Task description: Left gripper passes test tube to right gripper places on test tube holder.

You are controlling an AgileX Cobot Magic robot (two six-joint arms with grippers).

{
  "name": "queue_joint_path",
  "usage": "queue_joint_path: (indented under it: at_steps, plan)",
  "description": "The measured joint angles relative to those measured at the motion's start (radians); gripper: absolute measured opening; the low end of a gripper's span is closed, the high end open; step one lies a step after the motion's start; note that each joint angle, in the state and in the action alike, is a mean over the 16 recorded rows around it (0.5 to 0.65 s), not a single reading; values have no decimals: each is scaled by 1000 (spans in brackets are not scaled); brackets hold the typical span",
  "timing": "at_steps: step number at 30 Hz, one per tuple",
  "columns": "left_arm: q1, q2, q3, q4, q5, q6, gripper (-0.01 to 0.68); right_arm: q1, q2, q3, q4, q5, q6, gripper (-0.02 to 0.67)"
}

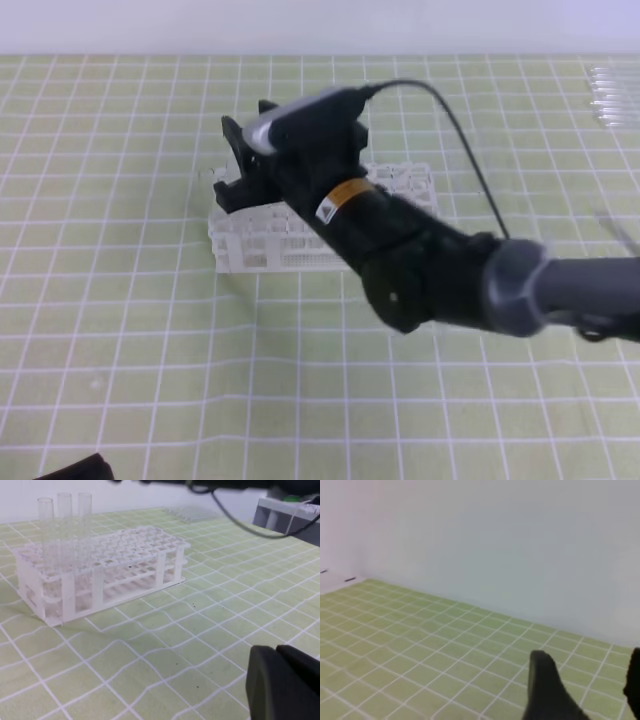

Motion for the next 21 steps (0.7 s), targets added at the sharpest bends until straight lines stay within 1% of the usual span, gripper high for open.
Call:
queue_joint_path:
  at_steps: [6, 15, 18, 21]
  plan:
    - [0, 1, 4, 0, -2, 1, -2, 0, -187, 106, -16, 121, -19, 198]
    - [0, 1, 6, 1, -5, 1, -2, 0, -570, 389, -33, 249, -23, 25]
    - [0, 1, 7, 1, -5, 1, -2, 0, -689, 485, -33, 285, -24, -2]
    - [0, 1, 7, 1, -6, 1, -2, 0, -787, 568, -33, 318, -25, -11]
